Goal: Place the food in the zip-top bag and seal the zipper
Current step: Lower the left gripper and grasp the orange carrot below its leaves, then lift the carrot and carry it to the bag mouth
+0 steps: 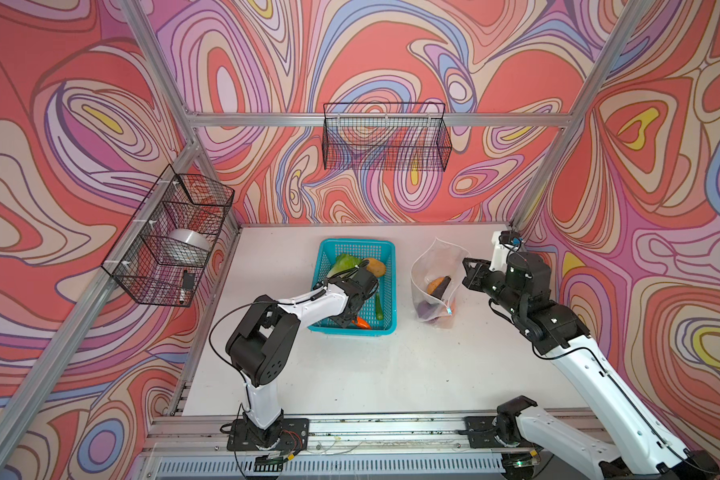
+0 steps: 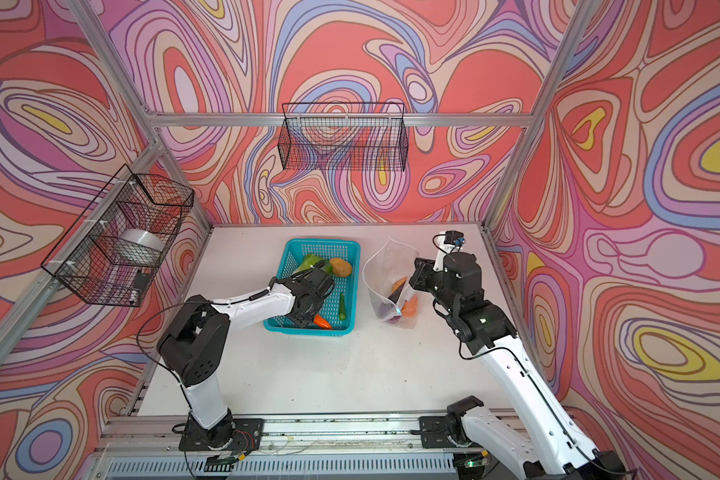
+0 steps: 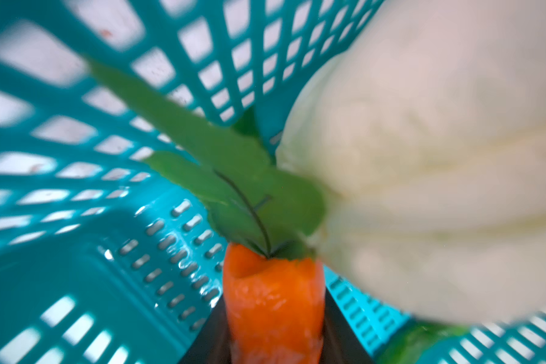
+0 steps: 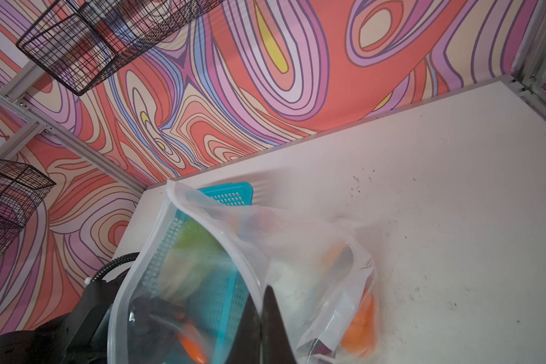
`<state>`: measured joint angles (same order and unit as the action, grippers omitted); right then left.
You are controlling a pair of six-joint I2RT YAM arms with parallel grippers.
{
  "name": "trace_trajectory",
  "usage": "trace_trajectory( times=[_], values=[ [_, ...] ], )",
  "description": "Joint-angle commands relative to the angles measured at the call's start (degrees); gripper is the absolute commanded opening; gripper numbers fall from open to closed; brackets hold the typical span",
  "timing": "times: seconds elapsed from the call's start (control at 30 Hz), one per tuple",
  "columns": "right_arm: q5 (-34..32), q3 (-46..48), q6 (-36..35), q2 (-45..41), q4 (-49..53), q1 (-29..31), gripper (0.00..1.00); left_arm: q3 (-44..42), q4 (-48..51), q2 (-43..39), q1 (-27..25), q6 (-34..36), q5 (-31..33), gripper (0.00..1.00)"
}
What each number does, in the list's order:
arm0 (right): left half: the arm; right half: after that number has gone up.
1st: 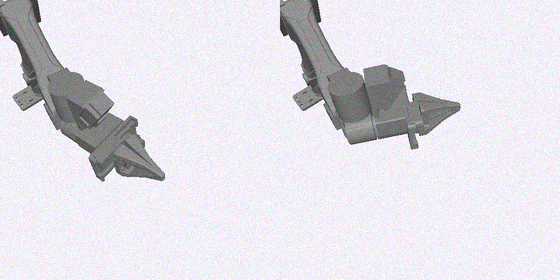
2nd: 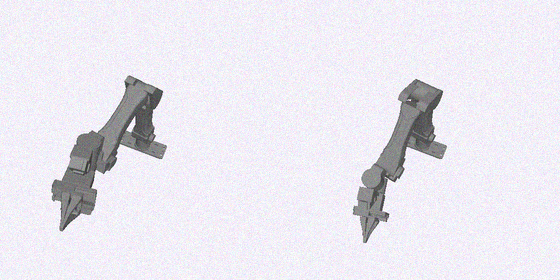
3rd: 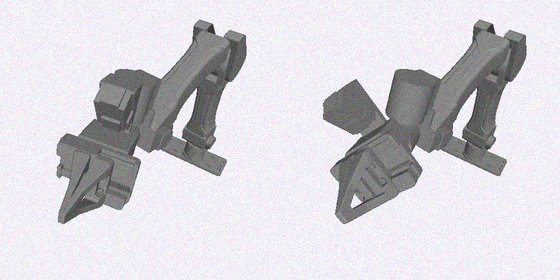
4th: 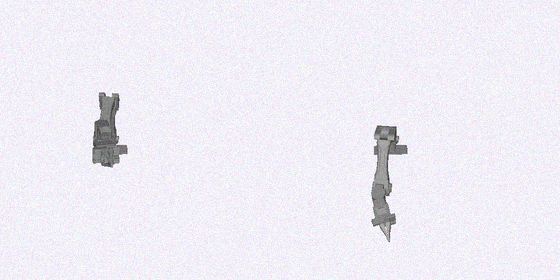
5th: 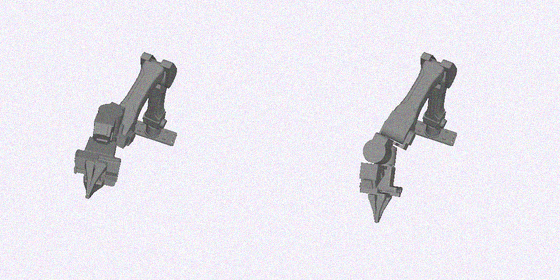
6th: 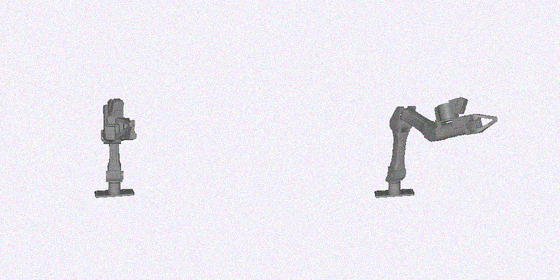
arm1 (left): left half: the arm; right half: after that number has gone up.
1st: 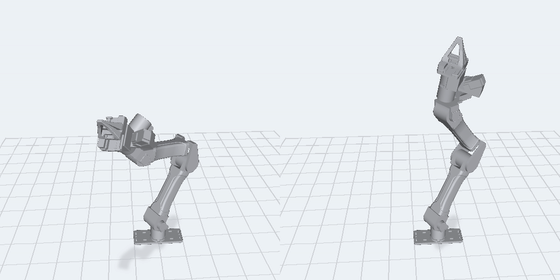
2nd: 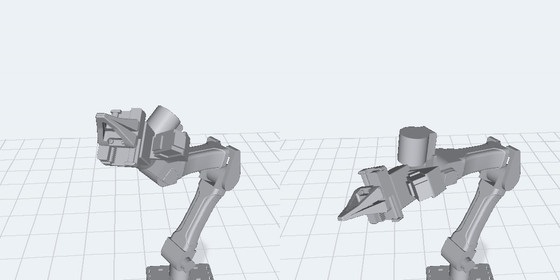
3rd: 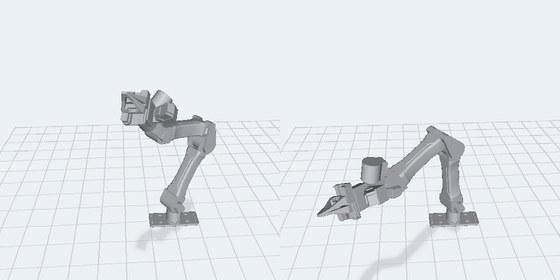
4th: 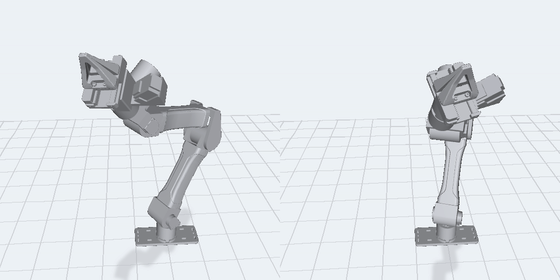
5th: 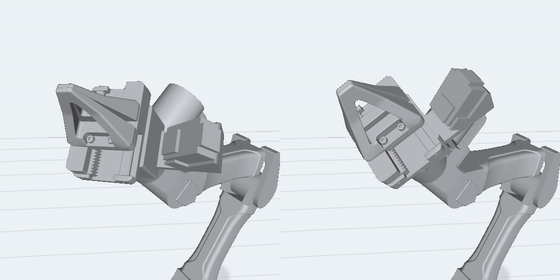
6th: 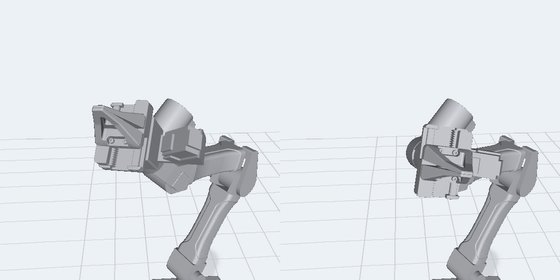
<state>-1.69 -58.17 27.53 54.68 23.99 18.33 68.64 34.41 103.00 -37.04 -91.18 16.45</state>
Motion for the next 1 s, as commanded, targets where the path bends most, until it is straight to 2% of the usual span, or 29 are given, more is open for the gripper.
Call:
trace_trajectory(
  times=[0.0,0.2,0.37,0.57,0.7,0.8,0.97],
  values=[
    [-0.5,0.49,0.49,-0.53,-0.7,-0.05,0.0,0.69,3.68,-5.18,0.03,-1.24,3.34,0.33],
    [-0.2,0.57,0.93,-0.27,-0.94,-0.05,0.0,1.1,2.67,-10.73,0.04,1.38,6.77,0.33],
    [0.05,0.59,1.21,-0.09,-1.38,-0.05,0.0,2.37,-1.85,-14.6,-0.39,8.56,7.68,0.35],
    [0.42,0.58,1.63,0.43,-1.64,-0.05,0.0,2.76,-15.0,-19.14,-3.48,22.32,9.02,0.36],
    [0.78,0.6,1.93,0.78,-1.84,-0.05,0.0,4.4,-25.5,-20.72,-7.7,35.81,10.71,0.37],
    [1.33,0.58,2.29,1.11,-2.14,-0.05,0.0,6.56,-31.23,-20.74,-10.32,44.38,9.2,0.37],
    [1.68,0.47,2.64,1.22,-2.45,-0.05,0.0,11.58,-36.35,-19.99,-13.42,54.23,5.78,0.38]
  ],
)
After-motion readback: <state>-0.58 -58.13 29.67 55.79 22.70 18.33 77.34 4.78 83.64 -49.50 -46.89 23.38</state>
